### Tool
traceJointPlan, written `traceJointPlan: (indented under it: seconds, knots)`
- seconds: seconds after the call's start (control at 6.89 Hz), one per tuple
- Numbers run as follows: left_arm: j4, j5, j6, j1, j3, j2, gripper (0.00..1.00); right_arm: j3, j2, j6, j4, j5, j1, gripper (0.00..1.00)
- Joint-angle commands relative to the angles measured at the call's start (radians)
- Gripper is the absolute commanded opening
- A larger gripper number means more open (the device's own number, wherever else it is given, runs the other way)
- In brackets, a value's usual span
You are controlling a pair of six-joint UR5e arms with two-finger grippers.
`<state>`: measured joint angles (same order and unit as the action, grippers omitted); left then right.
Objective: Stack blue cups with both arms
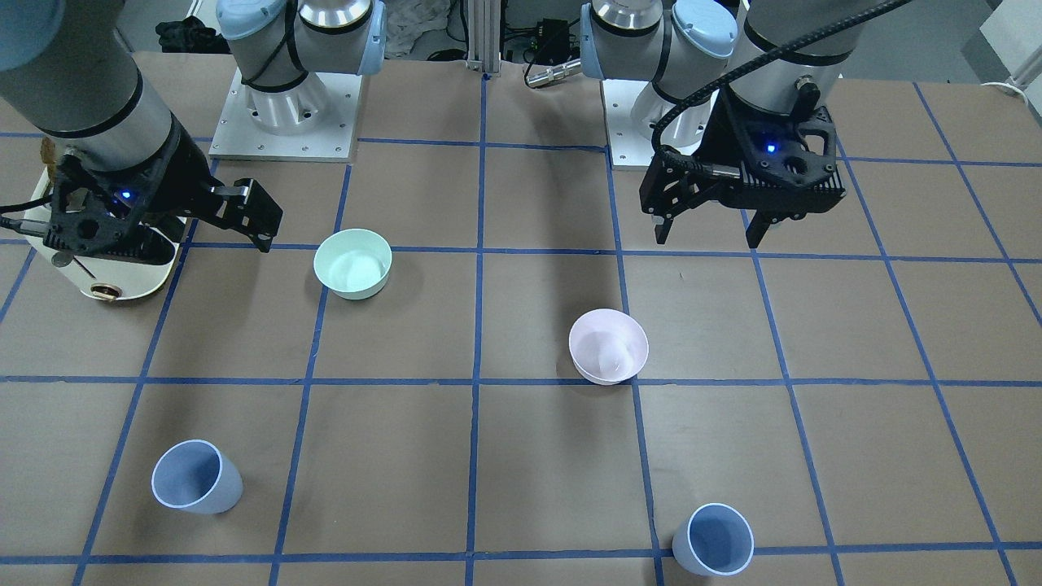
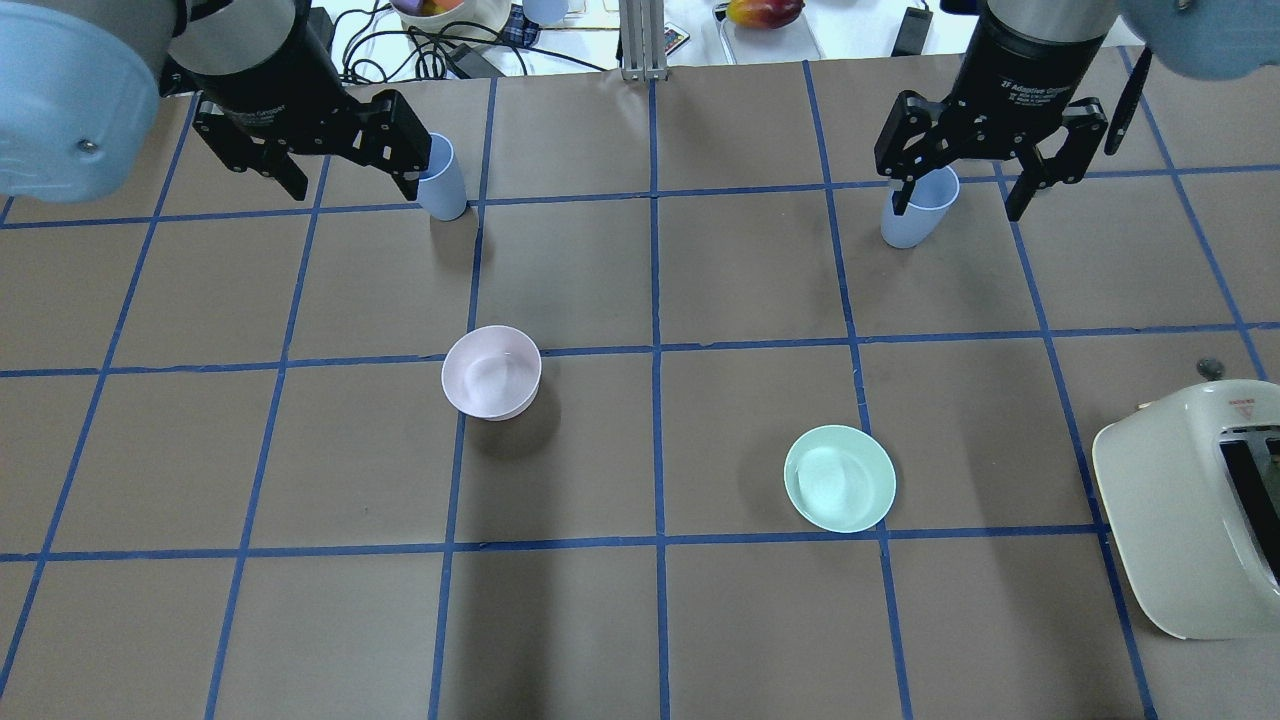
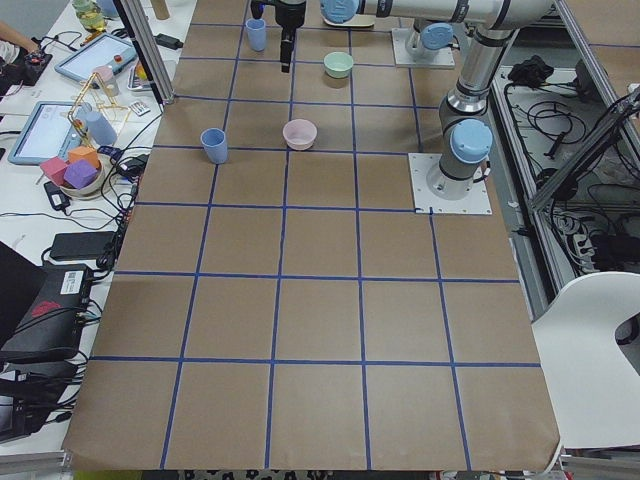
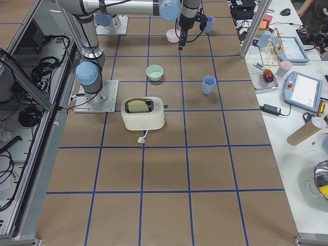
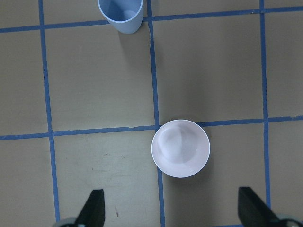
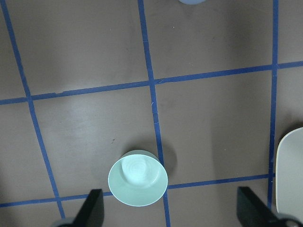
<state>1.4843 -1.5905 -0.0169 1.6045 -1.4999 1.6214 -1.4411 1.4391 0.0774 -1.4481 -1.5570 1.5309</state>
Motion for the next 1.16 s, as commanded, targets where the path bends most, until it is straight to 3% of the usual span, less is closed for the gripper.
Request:
traceJointPlan:
  seconds: [0.0, 0.73, 0.87, 1.02]
  knots:
    - [-0.001, 0.0, 0.0, 0.0, 0.0, 0.0, 1.0, -0.001, 0.0, -0.001, 0.0, 0.0, 0.0, 1.0]
    - [-0.002, 0.018, -0.012, -0.002, 0.038, 0.046, 1.0, -0.001, -0.006, -0.011, -0.015, 0.006, -0.014, 1.0]
    - [0.008, 0.02, -0.017, -0.002, 0.117, 0.111, 1.0, 0.004, -0.015, -0.013, -0.029, 0.005, -0.024, 1.0]
    - [-0.01, 0.058, -0.055, -0.003, 0.198, 0.209, 1.0, 0.007, -0.047, -0.054, -0.119, 0.003, -0.047, 1.0]
